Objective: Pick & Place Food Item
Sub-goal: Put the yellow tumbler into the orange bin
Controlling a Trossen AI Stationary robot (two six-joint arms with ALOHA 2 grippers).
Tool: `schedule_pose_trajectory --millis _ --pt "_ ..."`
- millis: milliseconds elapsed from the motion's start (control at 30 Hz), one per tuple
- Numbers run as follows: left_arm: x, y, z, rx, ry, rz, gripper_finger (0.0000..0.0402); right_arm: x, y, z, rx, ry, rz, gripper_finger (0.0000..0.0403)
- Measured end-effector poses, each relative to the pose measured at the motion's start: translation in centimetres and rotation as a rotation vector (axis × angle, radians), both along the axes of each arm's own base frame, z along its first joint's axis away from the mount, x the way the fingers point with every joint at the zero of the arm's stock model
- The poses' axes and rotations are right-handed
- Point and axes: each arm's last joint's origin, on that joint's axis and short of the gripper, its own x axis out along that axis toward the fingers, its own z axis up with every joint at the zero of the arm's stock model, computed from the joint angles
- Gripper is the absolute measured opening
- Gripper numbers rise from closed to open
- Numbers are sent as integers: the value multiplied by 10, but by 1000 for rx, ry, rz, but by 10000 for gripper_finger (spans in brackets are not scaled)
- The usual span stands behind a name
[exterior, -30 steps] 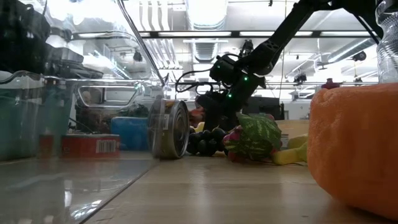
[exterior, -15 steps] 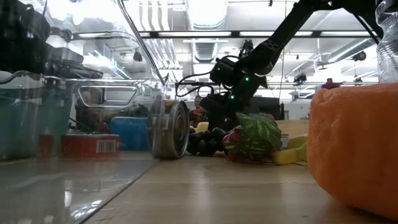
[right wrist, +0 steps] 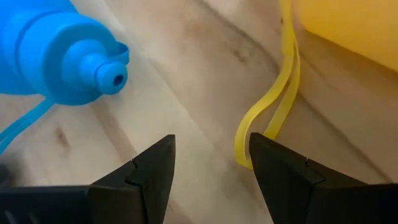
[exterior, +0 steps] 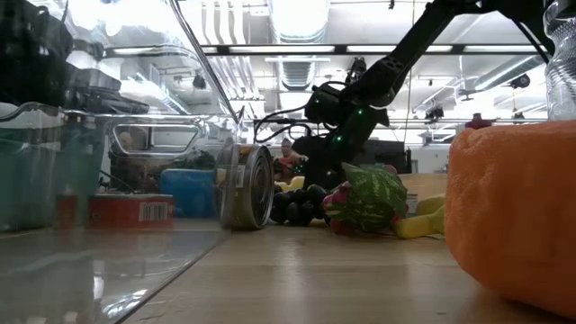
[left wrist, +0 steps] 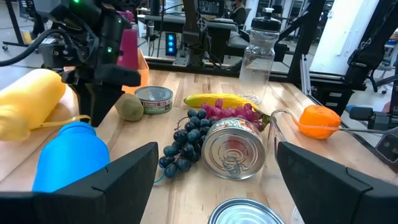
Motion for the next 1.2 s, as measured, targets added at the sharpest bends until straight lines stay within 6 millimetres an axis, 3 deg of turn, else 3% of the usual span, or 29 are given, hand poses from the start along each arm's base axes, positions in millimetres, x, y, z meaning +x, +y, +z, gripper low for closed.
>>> schedule_pose_trajectory --millis 567,1200 --pt "0 0 0 0 0 0 336 -17 14 5 93 165 26 205" --pt "0 0 0 0 0 0 336 -13 13 -6 103 157 39 196"
